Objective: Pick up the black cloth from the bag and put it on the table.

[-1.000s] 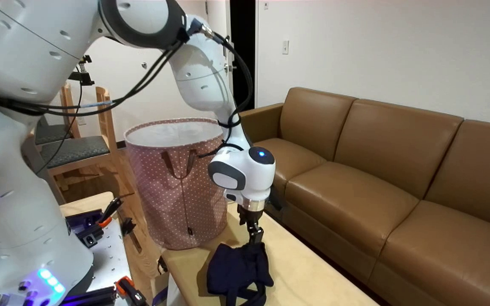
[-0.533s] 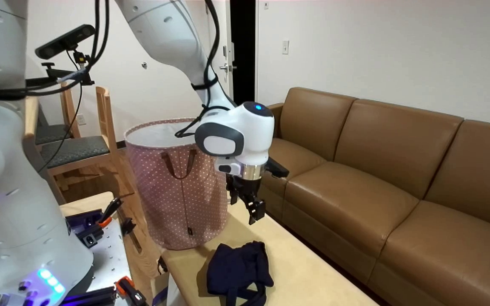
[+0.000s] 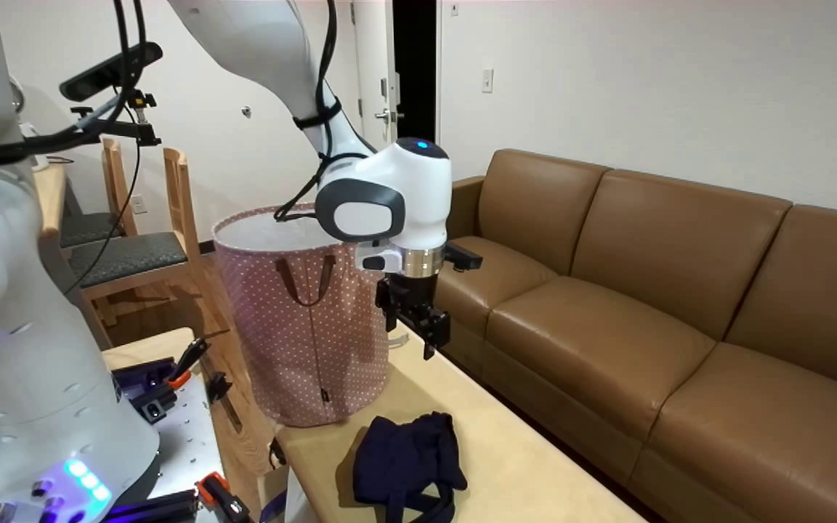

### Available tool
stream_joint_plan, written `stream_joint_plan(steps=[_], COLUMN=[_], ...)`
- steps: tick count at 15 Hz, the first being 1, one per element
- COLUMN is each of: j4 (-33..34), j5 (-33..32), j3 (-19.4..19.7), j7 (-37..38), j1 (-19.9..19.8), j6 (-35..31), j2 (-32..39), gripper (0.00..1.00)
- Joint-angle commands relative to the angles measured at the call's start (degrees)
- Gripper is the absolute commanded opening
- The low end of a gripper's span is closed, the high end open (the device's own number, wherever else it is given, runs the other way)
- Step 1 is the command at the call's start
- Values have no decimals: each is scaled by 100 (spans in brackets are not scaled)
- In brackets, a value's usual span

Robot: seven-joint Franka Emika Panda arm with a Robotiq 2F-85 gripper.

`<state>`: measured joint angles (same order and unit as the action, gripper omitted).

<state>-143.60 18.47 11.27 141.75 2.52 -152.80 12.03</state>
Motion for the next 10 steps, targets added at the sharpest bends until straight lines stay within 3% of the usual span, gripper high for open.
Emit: stream_joint_plan(steps=[1,3,6,7,10], j4=[-62,-13,25,97,99], j5=[-1442,-2430,-3511,-3037,-3437], j3=[161,297,140,39,-86], j7=[72,195,142,90,-221], j1=[15,84,42,-164,-164], j6=[182,472,771,552,631], j2=[-299,-529,-919,-537,-776], gripper=[100,100,100,100,100])
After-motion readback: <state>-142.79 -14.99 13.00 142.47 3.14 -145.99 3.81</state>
